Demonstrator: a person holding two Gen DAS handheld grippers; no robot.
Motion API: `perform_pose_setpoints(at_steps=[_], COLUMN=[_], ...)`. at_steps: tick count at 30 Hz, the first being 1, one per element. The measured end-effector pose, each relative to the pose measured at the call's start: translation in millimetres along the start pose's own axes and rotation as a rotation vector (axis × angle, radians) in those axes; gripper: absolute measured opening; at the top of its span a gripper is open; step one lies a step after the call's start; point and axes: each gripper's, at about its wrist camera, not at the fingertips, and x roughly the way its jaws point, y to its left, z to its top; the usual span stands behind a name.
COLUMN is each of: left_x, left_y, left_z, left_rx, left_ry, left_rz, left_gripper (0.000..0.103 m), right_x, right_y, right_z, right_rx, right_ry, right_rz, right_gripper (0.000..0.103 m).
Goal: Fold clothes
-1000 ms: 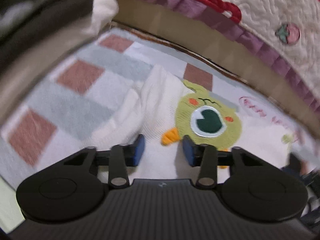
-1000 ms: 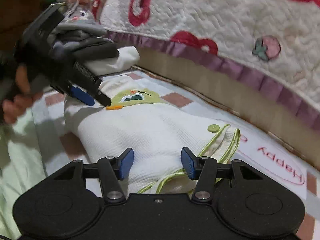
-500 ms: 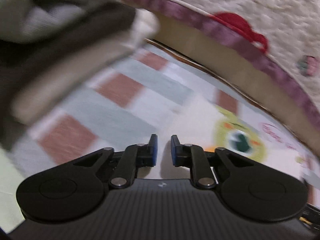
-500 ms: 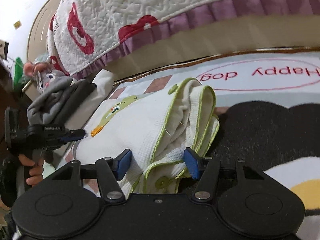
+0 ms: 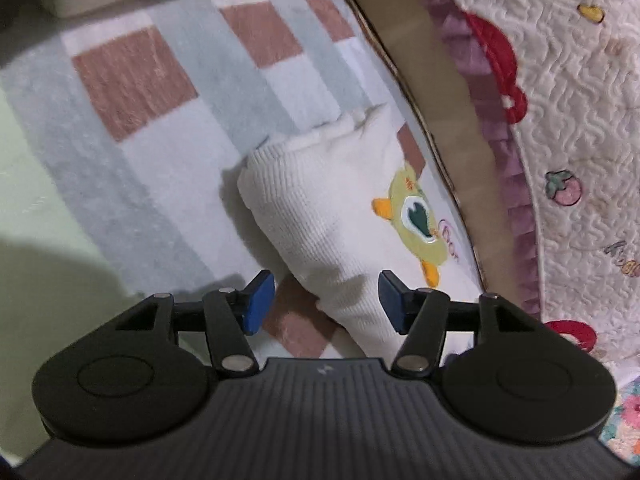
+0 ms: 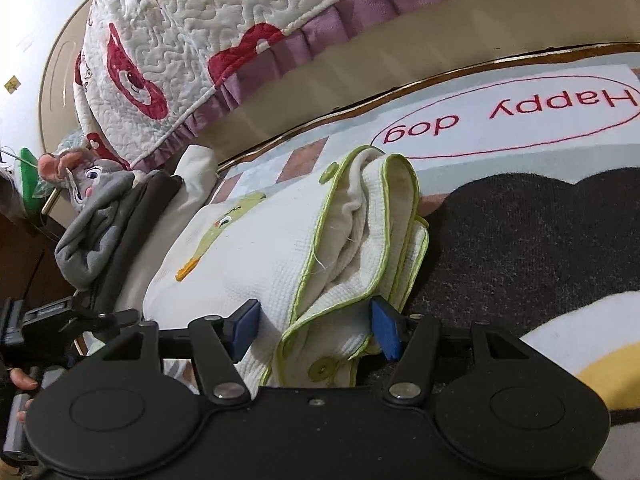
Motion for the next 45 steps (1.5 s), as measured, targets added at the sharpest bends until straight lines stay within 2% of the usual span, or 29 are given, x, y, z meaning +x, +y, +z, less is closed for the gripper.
perform_pose_setpoints(at_steps=[2,3,4,5,8,10,12,13,15,16,17,18,19,20,23,25,28,29,30,32,35,36,39,40,41,42,43,45], left_x=[7,11,14,16,5,1,3,4,1,-2,-6,-10,-13,-16,-13,-2,13,15,17,22,33,37,40,42,43,42,40,31], left_y=[-2,-2,-3,-5,-31,-53,-59,-54,-39,-34,-29,-25,-21,-13,11,18,10,5,0,-8,-7,-9,-23,-28,-33,-39,-47,-67], left_z=[4,6,8,10,5,-7,-10,-6,3,6,7,9,10,11,10,4,1,3,6,15,29,30,33,34,33,31,29,15], left_rx=[0.027,0.041,0.054,0.077,0.238,0.416,0.467,0.419,0.294,0.25,0.233,0.214,0.182,0.131,-0.092,-0.167,-0.127,-0.099,-0.07,-0.028,-0.03,-0.027,0.032,0.059,0.107,0.166,0.239,0.421], left_ry=[-0.051,-0.077,-0.103,-0.128,-0.253,-0.332,-0.339,-0.327,-0.327,-0.344,-0.356,-0.357,-0.327,-0.281,-0.146,-0.108,-0.105,-0.116,-0.128,-0.154,-0.158,-0.156,-0.154,-0.15,-0.146,-0.154,-0.167,-0.22], left_rz=[0.023,0.035,0.046,0.056,0.094,0.171,0.224,0.235,0.278,0.316,0.348,0.368,0.349,0.301,0.1,0.042,0.087,0.104,0.123,0.14,0.09,0.091,0.119,0.124,0.123,0.122,0.128,0.175], left_gripper=[0.055,0.049,0.027,0.021,0.019,0.02,0.021,0.027,0.046,0.063,0.066,0.064,0.064,0.064,0.066,0.066,0.066,0.066,0.067,0.068,0.072,0.076,0.077,0.071,0.046,0.036,0.031,0.028], right_x=[-1,-1,-1,-2,-2,-2,-2,-2,-1,-1,-1,-1,-2,-3,-8,-11,-12,-12,-12,-10,-6,-2,13,18,22,23,21,9], right_y=[-1,-2,-2,-3,-5,-7,-8,-8,-8,-7,-7,-6,-8,-10,-17,-21,-32,-37,-40,-40,-41,-43,-43,-41,-37,-29,-21,2], right_z=[0,0,-1,-2,-3,-3,-2,-2,-1,-1,0,1,2,3,6,6,3,2,0,-2,-2,-2,4,7,9,10,10,14], right_rx=[0.0,0.0,0.002,0.005,0.015,0.025,0.029,0.03,0.032,0.035,0.037,0.049,0.079,0.119,0.215,0.257,0.375,0.421,0.45,0.465,0.487,0.497,0.462,0.432,0.382,0.311,0.233,0.072], right_ry=[0.0,0.001,0.001,0.001,-0.002,-0.001,0.004,0.007,0.016,0.025,0.035,0.053,0.08,0.105,0.146,0.14,0.122,0.115,0.107,0.075,0.021,-0.002,-0.059,-0.071,-0.085,-0.1,-0.13,-0.187], right_rz=[0.004,0.007,0.012,0.018,0.029,0.036,0.039,0.04,0.039,0.035,0.03,0.024,0.022,0.025,0.036,0.034,0.023,0.017,0.008,0.006,0.017,0.027,0.062,0.071,0.067,0.047,0.035,0.039], right_gripper=[0.062,0.062,0.063,0.063,0.063,0.063,0.063,0.063,0.063,0.064,0.066,0.067,0.071,0.071,0.072,0.073,0.075,0.081,0.084,0.084,0.085,0.085,0.085,0.084,0.066,0.056,0.047,0.041])
